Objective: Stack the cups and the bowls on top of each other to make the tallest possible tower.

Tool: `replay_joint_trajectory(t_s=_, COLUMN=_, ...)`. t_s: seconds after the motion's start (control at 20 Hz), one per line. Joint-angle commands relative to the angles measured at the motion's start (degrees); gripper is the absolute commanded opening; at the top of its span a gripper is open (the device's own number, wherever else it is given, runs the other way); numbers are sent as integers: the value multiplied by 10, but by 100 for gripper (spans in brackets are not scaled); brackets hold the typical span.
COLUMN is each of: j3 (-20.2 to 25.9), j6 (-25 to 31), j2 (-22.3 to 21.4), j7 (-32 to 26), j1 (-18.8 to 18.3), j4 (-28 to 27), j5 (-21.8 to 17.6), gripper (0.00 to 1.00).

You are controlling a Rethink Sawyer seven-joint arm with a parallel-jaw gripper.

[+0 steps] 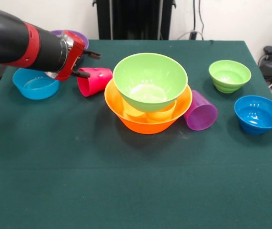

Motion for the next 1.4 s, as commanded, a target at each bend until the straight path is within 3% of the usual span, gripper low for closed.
replay_joint_trajectory(t_s=0.05, j3=-47, j6=-63, j2=12, j7=-42, j1=-8, j4=37, j5=-35, gripper=100)
replay_joint_trajectory(t_s=0.2, j3=-48, j6=-90, j2=3, j7=-36, j1=-21, j4=65, j5=-40, gripper=100)
replay_joint_trajectory(t_s=0.7, j3=-54, j6=-99, j2=-53, j7=-31, j1=-45, j4=116, j5=-50, gripper=100)
replay_joint_trajectory(t_s=1.4, j3=-71, j6=-203, j2=-23, j7=1, j1=-37, j4=130, j5=-55, gripper=100)
